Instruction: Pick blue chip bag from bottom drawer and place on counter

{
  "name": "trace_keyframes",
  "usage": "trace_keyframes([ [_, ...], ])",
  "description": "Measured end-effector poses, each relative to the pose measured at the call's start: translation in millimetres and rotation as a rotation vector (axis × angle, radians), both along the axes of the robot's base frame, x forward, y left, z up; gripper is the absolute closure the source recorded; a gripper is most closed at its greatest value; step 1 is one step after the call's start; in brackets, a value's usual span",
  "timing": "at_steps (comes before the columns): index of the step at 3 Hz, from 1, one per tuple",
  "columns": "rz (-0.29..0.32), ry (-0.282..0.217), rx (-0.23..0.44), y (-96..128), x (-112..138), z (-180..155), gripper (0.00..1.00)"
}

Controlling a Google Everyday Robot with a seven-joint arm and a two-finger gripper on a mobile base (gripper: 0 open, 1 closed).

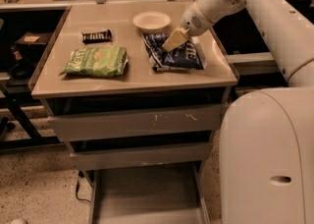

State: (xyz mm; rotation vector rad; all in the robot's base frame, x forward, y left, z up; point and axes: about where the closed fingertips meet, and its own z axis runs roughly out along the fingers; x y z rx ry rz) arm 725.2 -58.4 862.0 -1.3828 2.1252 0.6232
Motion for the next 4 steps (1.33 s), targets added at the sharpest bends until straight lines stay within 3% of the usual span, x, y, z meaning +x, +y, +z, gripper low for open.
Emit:
trace_keyframes([
  [2,0.0,0.0,0.0,0.0,0.0,0.0,0.11],
  [3,0.0,0.0,0.0,0.1,0.0,-0.1,0.0],
  [4,0.0,0.0,0.0,0.1,0.0,-0.1,0.0],
])
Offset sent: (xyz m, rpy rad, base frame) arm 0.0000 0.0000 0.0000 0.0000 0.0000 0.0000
